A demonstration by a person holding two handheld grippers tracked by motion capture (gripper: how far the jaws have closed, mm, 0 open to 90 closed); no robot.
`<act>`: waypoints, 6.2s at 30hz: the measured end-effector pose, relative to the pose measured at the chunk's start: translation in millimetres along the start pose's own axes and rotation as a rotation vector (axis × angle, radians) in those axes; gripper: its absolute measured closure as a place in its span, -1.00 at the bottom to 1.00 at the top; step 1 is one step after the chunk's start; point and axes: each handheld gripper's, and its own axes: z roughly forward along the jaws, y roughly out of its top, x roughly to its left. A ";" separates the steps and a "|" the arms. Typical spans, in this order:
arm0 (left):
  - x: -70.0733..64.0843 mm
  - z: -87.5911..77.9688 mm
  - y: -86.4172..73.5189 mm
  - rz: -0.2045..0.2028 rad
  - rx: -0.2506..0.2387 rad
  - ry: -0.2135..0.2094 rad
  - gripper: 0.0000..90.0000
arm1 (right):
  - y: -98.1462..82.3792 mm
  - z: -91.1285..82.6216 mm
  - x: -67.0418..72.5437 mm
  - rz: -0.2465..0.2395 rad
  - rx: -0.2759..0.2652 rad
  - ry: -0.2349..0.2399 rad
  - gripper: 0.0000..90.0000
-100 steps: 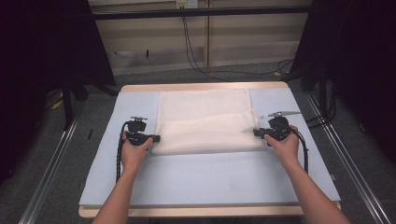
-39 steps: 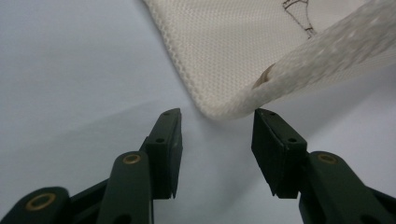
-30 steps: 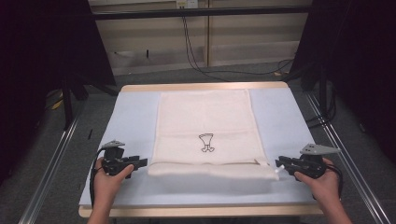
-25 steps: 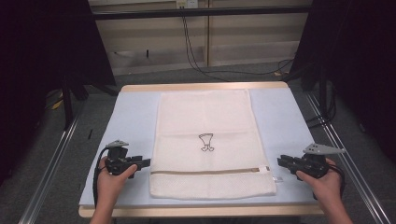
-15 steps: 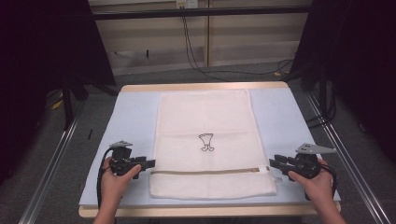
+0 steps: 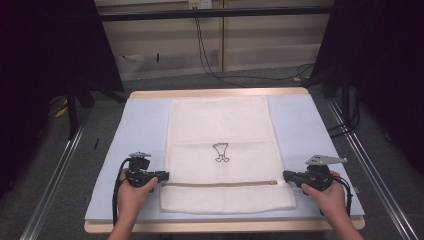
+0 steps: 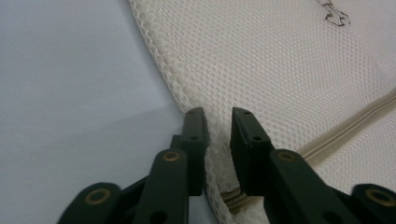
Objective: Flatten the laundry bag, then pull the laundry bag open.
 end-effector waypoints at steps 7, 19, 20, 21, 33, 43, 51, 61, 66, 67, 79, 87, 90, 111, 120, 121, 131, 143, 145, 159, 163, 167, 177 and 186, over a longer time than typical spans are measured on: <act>5.2 -1.4 5.1 0.016 0.004 0.021 0.92 | 0.7 4.0 2.4 -0.005 0.003 0.002 1.00; 12.7 -7.0 3.3 -0.015 -0.002 0.024 0.93 | 1.9 8.9 12.2 -0.050 0.011 0.009 1.00; 13.2 -8.2 3.0 -0.016 -0.003 0.026 0.94 | 2.2 9.4 13.4 -0.054 0.017 0.010 1.00; 13.3 -9.0 2.5 -0.019 0.001 0.026 0.94 | 2.4 10.5 14.3 -0.058 0.016 0.013 1.00; 13.4 -8.3 5.4 -0.014 0.025 0.051 0.93 | 4.2 8.7 17.8 -0.061 0.002 0.014 1.00; 11.4 -13.4 5.4 -0.035 -0.034 0.046 0.57 | 6.8 11.4 20.8 -0.090 0.010 0.025 1.00; -6.7 -7.6 15.8 0.027 -0.058 -0.014 0.18 | 9.2 8.1 23.9 -0.133 -0.008 -0.014 1.00; -18.1 -3.3 17.7 0.070 -0.075 -0.043 -0.05 | 8.6 7.0 27.5 -0.163 -0.020 -0.029 0.96; -21.2 -3.7 19.3 0.078 -0.085 -0.063 -0.09 | 7.2 4.4 25.8 -0.163 -0.033 -0.034 0.95; -21.8 -3.1 19.4 0.083 -0.101 -0.073 -0.10 | 7.2 3.7 25.4 -0.163 -0.038 -0.040 0.95; -41.2 1.6 23.5 0.049 -0.115 -0.191 -0.09 | 8.6 3.4 25.1 -0.128 -0.054 -0.021 1.00; -61.3 13.8 27.6 0.019 -0.085 -0.253 0.02 | 10.3 4.2 28.8 -0.149 -0.051 -0.007 1.00; -69.7 18.5 30.2 0.011 -0.062 -0.269 0.09 | 9.2 5.1 29.4 -0.156 -0.044 -0.010 1.00; -120.1 58.8 43.6 -0.001 0.047 -0.408 0.22 | 6.7 4.9 27.9 -0.185 -0.053 -0.003 1.00; -138.1 75.7 46.8 -0.011 0.072 -0.420 0.26 | 6.1 3.1 29.3 -0.179 -0.060 0.000 1.00; -141.0 77.7 47.2 -0.026 0.071 -0.423 0.27 | 6.2 3.0 29.2 -0.178 -0.060 -0.001 1.00; -164.3 102.0 49.5 -0.022 0.149 -0.464 0.39 | 4.9 5.3 30.9 -0.185 -0.031 0.009 1.00; -179.8 118.4 51.9 -0.076 0.164 -0.478 0.43 | 2.8 5.0 31.7 -0.192 -0.015 0.006 1.00; -183.0 120.7 52.3 -0.088 0.182 -0.485 0.45 | 2.5 3.7 31.0 -0.186 -0.013 0.003 1.00; -196.4 136.2 54.9 -0.095 0.219 -0.481 0.49 | -0.3 6.7 27.8 -0.184 0.015 0.006 1.00; -202.0 141.3 54.9 -0.089 0.245 -0.488 0.51 | -1.1 8.2 27.0 -0.170 0.029 0.008 1.00; -205.4 148.4 55.2 -0.111 0.246 -0.478 0.54 | -1.3 8.4 26.5 -0.170 0.025 0.014 1.00; -212.1 160.0 54.0 -0.149 0.258 -0.458 0.70 | -2.3 10.1 28.5 -0.178 0.038 0.009 1.00; -215.6 166.6 54.3 -0.173 0.278 -0.474 0.92 | -3.0 10.8 28.2 -0.172 0.040 0.007 1.00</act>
